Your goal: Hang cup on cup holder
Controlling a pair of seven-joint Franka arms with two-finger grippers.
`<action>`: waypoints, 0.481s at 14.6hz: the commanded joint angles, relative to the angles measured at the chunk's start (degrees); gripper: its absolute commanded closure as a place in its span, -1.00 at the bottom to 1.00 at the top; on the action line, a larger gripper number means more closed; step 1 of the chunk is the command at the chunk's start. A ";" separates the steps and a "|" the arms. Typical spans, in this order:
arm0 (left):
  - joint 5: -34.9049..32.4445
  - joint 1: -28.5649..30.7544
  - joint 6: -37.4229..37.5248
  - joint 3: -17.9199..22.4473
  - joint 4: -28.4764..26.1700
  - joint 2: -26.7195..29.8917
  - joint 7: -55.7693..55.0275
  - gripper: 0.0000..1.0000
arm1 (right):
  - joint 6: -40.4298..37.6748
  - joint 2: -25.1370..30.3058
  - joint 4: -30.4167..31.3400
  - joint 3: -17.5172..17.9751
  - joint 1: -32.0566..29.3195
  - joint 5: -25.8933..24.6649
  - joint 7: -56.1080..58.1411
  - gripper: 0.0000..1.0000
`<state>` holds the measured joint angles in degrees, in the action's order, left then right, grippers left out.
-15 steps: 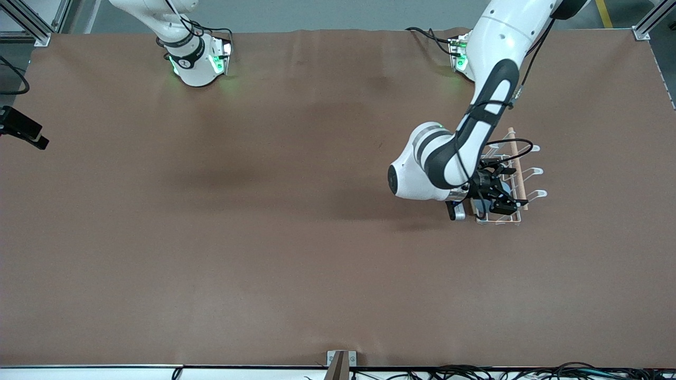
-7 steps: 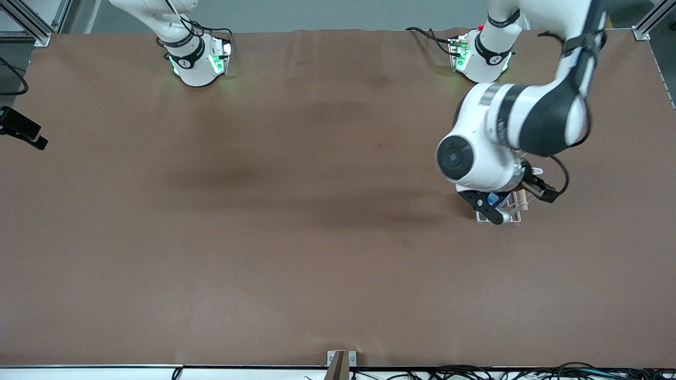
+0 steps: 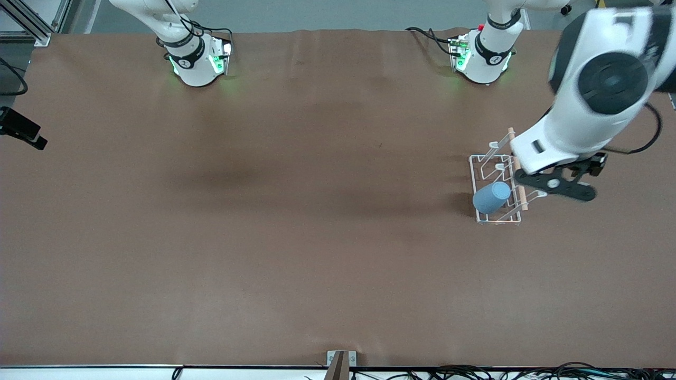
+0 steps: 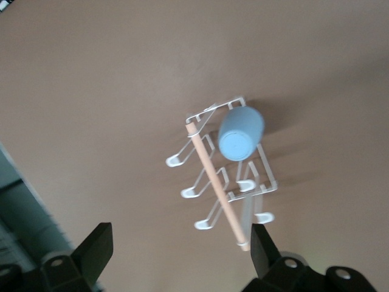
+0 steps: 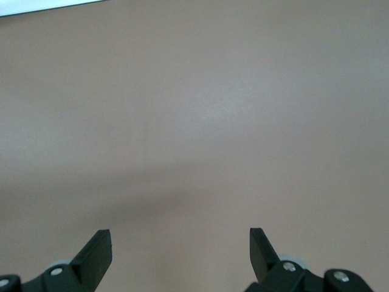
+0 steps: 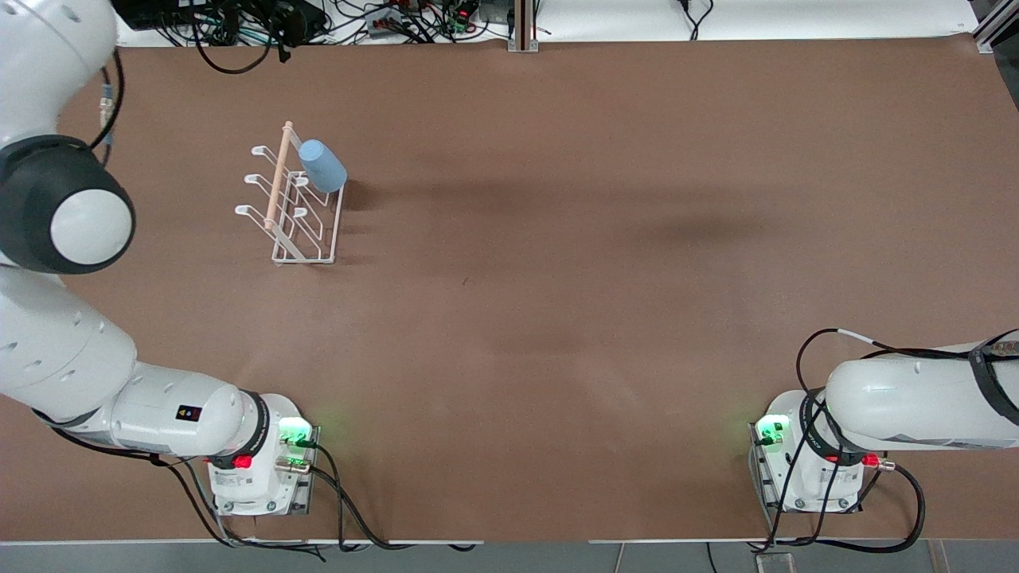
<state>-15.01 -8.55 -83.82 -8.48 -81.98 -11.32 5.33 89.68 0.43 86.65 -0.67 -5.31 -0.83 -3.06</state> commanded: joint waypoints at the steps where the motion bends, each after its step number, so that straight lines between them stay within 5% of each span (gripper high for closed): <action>1: 6.21 3.44 -1.70 -0.48 -2.65 4.81 -1.73 -1.00 | 0.40 0.37 0.54 0.23 -0.40 -0.49 -0.10 -1.00; 7: 11.58 5.73 -7.84 -0.39 -13.00 16.05 -5.76 -1.00 | 0.40 0.37 0.54 0.23 -0.40 -0.49 -0.10 -1.00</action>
<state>-5.07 -3.63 -88.44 -8.48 -88.03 -1.23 1.75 89.70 0.42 86.66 -0.68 -5.32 -0.84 -3.06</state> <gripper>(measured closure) 0.000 0.000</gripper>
